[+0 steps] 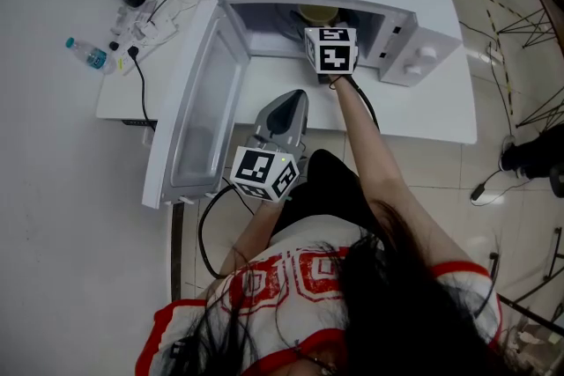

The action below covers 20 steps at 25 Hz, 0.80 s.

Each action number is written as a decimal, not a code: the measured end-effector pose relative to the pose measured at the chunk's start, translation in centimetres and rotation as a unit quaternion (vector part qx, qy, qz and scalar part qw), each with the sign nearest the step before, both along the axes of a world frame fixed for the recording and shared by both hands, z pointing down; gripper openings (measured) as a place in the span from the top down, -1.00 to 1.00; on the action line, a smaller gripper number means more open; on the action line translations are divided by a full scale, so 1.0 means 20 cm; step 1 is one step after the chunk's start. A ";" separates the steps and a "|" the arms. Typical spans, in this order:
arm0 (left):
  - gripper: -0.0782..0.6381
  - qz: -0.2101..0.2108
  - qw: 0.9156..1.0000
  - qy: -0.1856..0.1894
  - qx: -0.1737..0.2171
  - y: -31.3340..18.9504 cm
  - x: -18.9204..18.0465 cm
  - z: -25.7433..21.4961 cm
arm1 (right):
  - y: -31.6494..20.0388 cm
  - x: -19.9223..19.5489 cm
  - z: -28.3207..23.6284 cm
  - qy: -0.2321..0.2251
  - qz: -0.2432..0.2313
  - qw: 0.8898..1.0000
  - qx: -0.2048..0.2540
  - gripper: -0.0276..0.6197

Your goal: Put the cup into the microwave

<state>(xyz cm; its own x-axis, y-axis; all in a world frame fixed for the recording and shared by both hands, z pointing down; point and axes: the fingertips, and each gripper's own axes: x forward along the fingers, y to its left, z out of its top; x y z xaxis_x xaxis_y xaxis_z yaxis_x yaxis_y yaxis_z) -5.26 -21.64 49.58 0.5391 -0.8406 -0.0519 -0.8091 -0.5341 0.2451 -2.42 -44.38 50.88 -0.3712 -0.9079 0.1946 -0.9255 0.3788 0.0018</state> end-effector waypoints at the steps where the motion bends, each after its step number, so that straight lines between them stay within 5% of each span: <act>1: 0.79 0.001 1.000 -0.001 0.000 0.00 0.00 0.00 | 0.01 0.00 -0.01 0.000 0.002 1.000 0.003 -0.54; 20: 0.79 -0.022 1.000 0.001 0.003 0.04 -0.05 -0.19 | 0.29 0.02 -0.03 -0.013 -0.009 1.000 -0.019 -0.54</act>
